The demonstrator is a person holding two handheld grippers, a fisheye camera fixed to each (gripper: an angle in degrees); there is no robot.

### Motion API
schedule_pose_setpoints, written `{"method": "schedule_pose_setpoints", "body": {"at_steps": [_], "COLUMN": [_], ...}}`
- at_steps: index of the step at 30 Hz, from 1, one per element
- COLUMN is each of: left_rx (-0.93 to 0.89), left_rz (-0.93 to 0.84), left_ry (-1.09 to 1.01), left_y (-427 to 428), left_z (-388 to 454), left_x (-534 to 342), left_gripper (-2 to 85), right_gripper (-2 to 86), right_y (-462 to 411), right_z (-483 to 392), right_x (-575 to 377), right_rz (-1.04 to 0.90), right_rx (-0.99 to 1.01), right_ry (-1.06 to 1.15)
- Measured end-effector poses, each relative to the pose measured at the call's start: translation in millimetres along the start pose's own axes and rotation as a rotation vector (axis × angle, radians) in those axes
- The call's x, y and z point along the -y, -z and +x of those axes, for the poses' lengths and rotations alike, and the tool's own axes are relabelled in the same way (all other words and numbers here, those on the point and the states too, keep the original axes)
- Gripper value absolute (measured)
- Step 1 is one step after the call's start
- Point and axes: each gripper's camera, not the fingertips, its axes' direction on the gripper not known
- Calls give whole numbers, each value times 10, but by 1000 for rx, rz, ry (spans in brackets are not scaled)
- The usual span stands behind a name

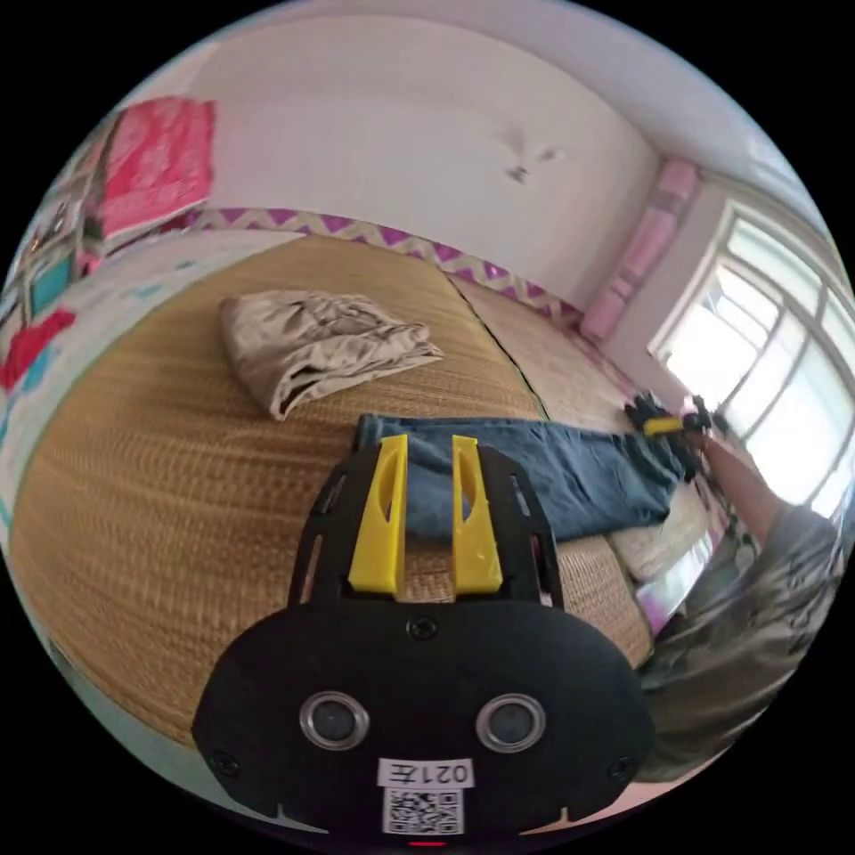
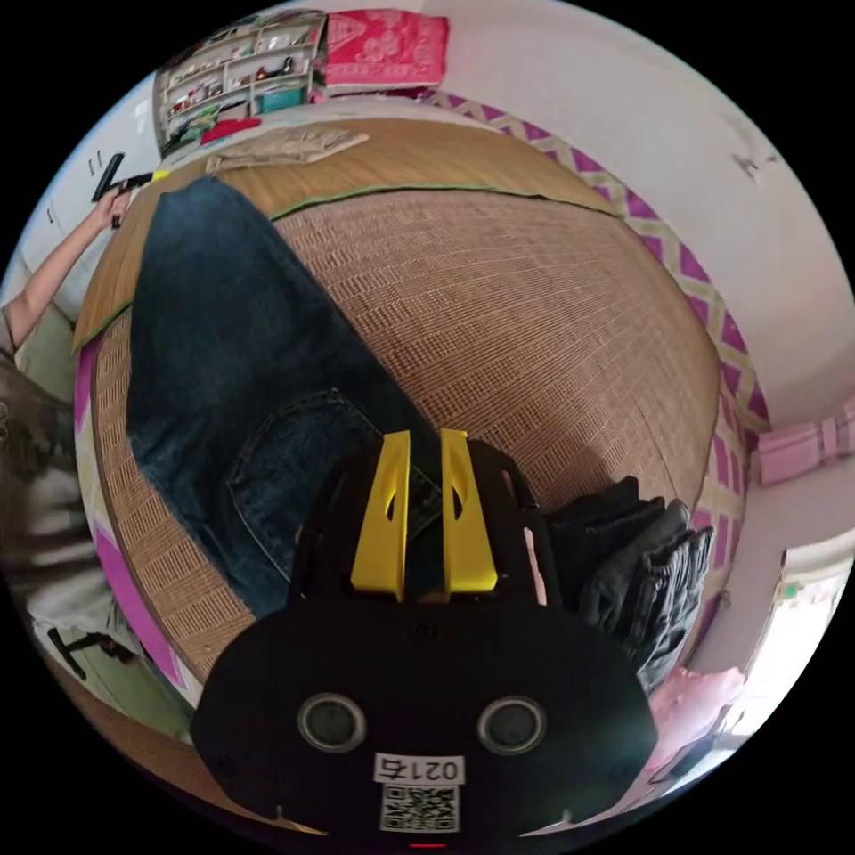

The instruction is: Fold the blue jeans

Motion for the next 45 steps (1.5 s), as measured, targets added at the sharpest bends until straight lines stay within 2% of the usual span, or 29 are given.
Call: {"method": "schedule_pose_setpoints", "body": {"at_steps": [5, 9, 19, 23, 25, 28, 32, 36, 40, 43, 45], "left_rx": [-4, -8, 1, 8, 21, 34, -46, -153, -223, -293, -343], "left_rz": [-182, -280, -447, -544, -525, -452, -225, -57, -82, -153, -246], "left_ry": [-271, -406, -562, -582, -597, -596, -633, -675, -651, -515, -342], "left_y": [-659, -1248, -2341, -2617, -2566, -2258, -1023, 448, 1002, 837, 414], "left_z": [792, 1297, 2038, 2130, 2184, 2288, 2562, 2873, 3061, 2964, 2703], "left_x": [589, 935, 1271, 1295, 1294, 1301, 1079, 309, -576, -1352, -1916], "left_gripper": [80, 83, 102, 66, 13, -5, -9, -9, -9, -9, -9], "right_gripper": [58, -2, -10, -10, -10, -10, -10, -10, -8, -9, -10], "right_y": [-196, -117, 530, 713, 792, 890, 1281, 1808, 1712, 1146, 746], "right_z": [230, 385, 451, 444, 428, 403, 216, -392, -1181, -1631, -1753], "right_x": [96, 3, -636, -855, -982, -1142, -1547, -2422, -3242, -3612, -3782], "right_rz": [-88, -47, 162, 213, 229, 237, 306, 410, 354, 221, 177], "right_rx": [69, 83, 84, 67, 57, 50, 39, 57, 139, 190, 210], "right_ry": [107, 117, 131, 117, 117, 114, 129, 176, 161, 84, -6]}}
